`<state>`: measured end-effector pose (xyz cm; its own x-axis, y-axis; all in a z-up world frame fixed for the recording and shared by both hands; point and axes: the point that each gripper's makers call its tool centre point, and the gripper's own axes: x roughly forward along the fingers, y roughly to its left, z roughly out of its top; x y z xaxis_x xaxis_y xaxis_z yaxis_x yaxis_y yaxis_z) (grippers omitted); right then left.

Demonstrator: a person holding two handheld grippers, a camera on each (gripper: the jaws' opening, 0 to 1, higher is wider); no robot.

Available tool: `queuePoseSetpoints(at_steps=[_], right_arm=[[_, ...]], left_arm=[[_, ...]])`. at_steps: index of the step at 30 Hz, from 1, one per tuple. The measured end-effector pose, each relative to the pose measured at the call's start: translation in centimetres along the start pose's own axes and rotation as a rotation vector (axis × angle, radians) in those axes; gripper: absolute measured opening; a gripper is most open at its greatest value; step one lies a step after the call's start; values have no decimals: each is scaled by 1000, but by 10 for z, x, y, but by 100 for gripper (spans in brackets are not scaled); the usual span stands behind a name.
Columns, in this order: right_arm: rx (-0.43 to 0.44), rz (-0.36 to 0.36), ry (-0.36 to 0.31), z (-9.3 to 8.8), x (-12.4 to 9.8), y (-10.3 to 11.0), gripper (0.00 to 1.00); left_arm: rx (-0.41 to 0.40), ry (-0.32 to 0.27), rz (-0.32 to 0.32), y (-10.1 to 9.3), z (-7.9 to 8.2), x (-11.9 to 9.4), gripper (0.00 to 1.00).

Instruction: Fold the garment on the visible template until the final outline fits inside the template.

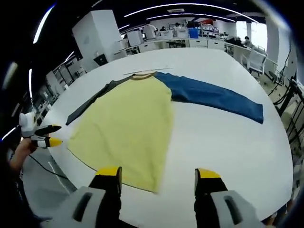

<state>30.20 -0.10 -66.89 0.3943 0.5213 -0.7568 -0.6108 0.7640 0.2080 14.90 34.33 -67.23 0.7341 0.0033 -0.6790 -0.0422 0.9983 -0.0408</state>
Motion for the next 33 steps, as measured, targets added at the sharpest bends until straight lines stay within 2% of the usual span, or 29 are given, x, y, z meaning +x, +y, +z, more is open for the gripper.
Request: queuePoseSetpoints(at_steps=[4, 6, 10, 13, 16, 18, 20, 23, 26, 33], right_arm=[[-20, -14, -14, 8, -2, -15, 65], [-15, -11, -8, 9, -1, -22, 69], [9, 0, -26, 14, 2, -41, 70], [73, -14, -52, 22, 0, -58, 71], [85, -17, -51, 27, 0, -68, 71], [74, -46, -62, 31, -1, -79, 71], [61, -108, -63, 34, 0, -98, 71], [62, -151, -65, 37, 2, -119, 70], [149, -157, -92, 44, 0, -130, 70], [137, -184, -88, 58, 2, -152, 68]], left_arm=[[-24, -21, -10, -2, 8, -4, 84], [-23, -19, -11, -3, 11, -6, 94], [-4, -32, -17, -7, 22, -12, 99], [10, -35, -26, -10, 27, -15, 99], [13, -43, -34, -13, 30, -16, 99], [18, -45, -39, -15, 30, -15, 99], [15, -40, -38, -16, 30, -16, 99], [13, -47, -44, -19, 32, -18, 99], [11, -45, -51, -20, 33, -19, 99], [4, -60, -42, -20, 39, -19, 99]])
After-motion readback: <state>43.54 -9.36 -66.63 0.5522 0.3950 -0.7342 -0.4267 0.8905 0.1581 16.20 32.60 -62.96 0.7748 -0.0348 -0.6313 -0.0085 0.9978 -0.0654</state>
